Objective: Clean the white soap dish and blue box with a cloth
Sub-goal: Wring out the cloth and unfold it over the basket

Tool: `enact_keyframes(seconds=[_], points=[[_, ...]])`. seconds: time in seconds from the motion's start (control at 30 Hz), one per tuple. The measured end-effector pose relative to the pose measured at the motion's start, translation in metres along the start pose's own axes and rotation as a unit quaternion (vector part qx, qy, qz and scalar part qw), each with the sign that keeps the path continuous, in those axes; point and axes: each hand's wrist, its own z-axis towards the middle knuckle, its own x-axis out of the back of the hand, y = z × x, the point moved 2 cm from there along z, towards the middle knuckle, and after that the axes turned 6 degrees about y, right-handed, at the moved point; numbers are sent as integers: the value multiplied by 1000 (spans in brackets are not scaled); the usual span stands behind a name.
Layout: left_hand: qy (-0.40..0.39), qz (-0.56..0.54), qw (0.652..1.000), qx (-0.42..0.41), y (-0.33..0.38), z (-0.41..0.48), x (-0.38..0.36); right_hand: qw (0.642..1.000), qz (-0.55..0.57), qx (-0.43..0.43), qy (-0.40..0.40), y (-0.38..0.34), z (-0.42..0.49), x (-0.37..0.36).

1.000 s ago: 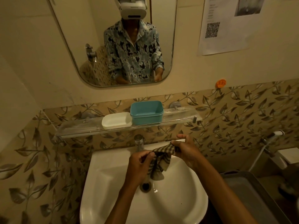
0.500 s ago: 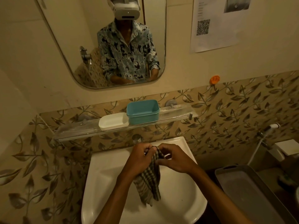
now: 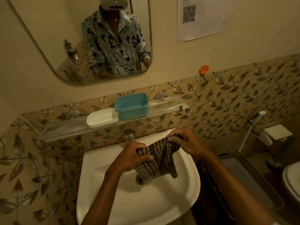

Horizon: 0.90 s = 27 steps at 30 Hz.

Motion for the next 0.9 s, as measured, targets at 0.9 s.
enact_keyframes(seconds=[0.9], points=[[9, -126, 991, 42, 95, 167, -363, 973, -39, -193, 121, 276, -130, 284]])
